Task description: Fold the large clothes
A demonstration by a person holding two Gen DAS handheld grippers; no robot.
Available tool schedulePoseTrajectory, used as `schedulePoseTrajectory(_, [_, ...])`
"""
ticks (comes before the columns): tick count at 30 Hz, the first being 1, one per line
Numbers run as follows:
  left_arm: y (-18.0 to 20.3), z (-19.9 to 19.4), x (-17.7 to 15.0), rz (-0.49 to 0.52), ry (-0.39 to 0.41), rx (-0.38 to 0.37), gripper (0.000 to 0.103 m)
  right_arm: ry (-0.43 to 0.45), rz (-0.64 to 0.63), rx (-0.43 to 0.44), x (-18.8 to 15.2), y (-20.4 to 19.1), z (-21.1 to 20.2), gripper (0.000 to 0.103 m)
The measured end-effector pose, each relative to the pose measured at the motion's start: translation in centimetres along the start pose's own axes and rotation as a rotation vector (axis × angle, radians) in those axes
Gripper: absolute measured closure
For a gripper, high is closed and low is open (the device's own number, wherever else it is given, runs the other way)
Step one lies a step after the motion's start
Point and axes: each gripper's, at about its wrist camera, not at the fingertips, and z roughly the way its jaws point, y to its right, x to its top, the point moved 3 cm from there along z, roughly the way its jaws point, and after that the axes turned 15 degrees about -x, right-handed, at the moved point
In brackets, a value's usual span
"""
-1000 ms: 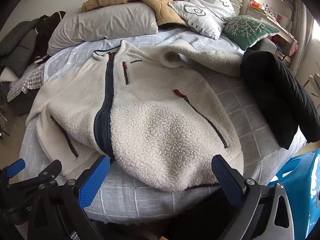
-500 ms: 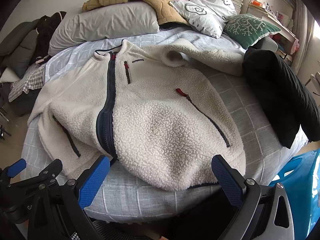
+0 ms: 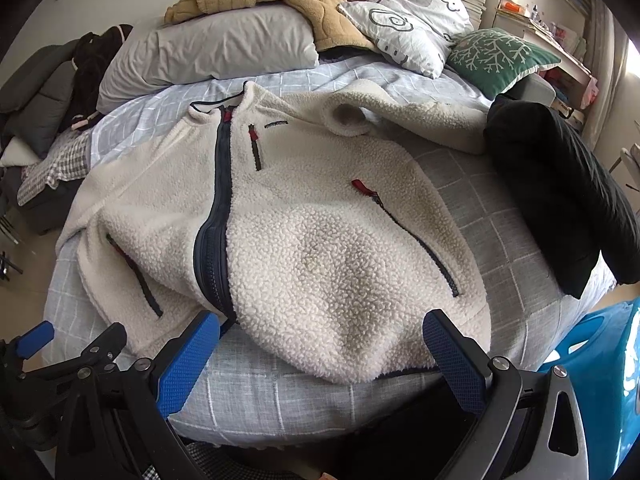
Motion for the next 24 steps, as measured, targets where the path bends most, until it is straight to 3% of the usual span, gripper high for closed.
schedulePoseTrajectory(24, [-0.06,-0.25,-0.27,0.003,0.01,0.016,0.0,0.007,0.004,0.014,0.24,-0.31,-0.34,0.0])
